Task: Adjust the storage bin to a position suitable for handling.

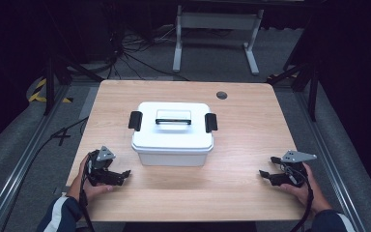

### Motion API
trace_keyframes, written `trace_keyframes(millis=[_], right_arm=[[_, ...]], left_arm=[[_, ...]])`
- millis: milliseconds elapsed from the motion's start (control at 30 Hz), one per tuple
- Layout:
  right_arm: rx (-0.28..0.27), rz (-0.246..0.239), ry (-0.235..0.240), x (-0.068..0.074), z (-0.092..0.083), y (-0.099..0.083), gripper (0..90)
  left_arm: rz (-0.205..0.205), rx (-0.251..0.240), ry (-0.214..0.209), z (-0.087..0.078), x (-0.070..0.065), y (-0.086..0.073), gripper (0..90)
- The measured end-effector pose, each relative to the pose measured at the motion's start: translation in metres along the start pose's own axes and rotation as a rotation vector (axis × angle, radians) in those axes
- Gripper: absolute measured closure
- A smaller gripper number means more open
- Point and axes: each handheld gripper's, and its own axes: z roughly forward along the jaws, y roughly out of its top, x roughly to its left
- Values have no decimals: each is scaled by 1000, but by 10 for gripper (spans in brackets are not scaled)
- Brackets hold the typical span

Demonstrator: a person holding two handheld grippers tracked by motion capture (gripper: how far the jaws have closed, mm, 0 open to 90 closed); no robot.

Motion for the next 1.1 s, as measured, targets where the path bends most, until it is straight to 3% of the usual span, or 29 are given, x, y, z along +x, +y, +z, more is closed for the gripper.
trace_keyframes(millis=[167, 467, 633, 1100], right_arm=[[10, -7, 6, -2, 1, 1, 183], [67, -23, 23, -2, 0, 8, 203], [63, -48, 35, 2, -3, 13, 248], [39, -140, 64, 8, -27, 61, 287]], left_arm=[[40, -3, -46, 0, 4, -1, 0], [46, -5, -48, -1, 5, -1, 0], [42, -8, -47, -1, 5, -2, 1], [52, 0, -45, -2, 6, -2, 2]])
